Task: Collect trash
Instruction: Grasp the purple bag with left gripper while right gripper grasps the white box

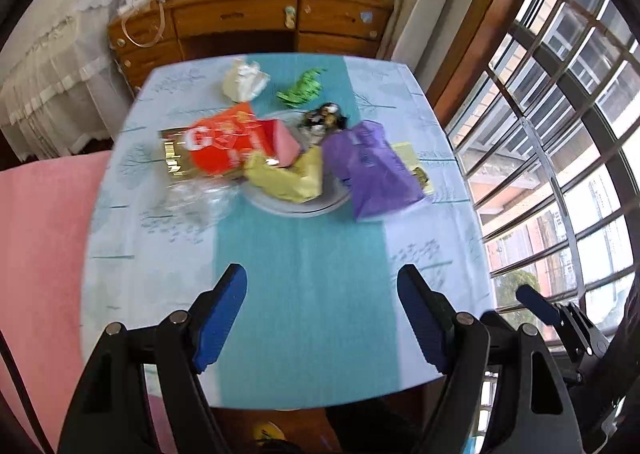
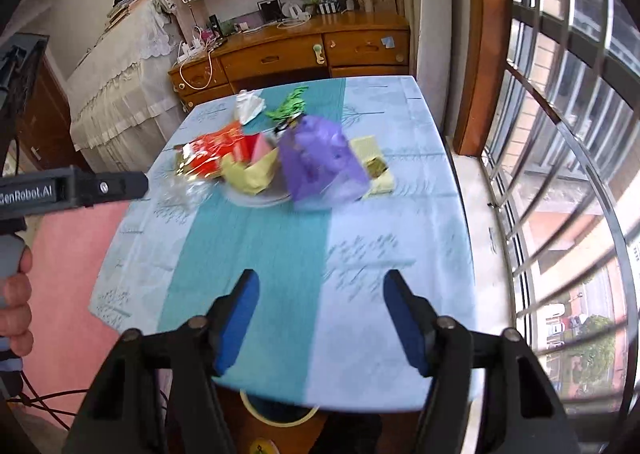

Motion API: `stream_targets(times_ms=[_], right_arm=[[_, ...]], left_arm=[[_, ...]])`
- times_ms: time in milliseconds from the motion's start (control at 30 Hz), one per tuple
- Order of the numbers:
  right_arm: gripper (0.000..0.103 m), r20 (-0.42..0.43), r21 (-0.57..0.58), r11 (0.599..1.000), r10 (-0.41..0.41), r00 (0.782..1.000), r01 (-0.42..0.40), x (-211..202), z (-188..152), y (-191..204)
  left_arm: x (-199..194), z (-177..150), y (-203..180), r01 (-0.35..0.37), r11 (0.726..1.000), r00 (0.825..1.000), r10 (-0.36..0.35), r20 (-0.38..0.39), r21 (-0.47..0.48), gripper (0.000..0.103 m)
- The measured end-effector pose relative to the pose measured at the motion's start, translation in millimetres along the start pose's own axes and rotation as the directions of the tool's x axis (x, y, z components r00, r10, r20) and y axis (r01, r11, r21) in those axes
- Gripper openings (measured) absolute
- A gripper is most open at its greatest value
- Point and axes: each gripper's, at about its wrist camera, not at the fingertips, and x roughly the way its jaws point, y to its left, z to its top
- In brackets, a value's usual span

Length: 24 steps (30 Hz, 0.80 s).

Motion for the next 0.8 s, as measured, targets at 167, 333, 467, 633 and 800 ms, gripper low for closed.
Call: stream_targets(times_ms=[167, 333, 467, 633, 800], right_arm=[[0.063, -0.029, -0.023, 0.999, 0.040, 0.999, -0.040, 31, 37, -49], [0.061, -0.062, -0.011, 0.998, 0.066, 0.996, -0.067, 63, 57, -84], [0.057, -0.085, 0.026, 0.997, 0.079, 0.993, -0.077, 89, 66, -107], [0.056, -0.114, 0.064, 0.993, 0.103, 0.988, -0.096, 113, 69, -128], [0.056, -0.135, 0.081, 0.991, 0.121, 0.983, -0.111, 133, 73, -139]], left_arm=[[43, 32, -34, -0.005, 1.000, 0.998, 0.003, -0.063, -0.030, 0.076], [87, 58, -49, 0.046, 0.990, 0.986, -0.067, -0.151, -0.133, 0.076], [120, 75, -53, 0.097, 0.968, 0.969, -0.145, -0.200, -0.231, 0.076], [159, 89, -51, 0.054, 0.954, 0.959, -0.132, -0.249, -0.295, 0.076], [199, 90, -42, -0.004, 0.940, 0.943, -0.110, -0.314, -0.340, 0.076]])
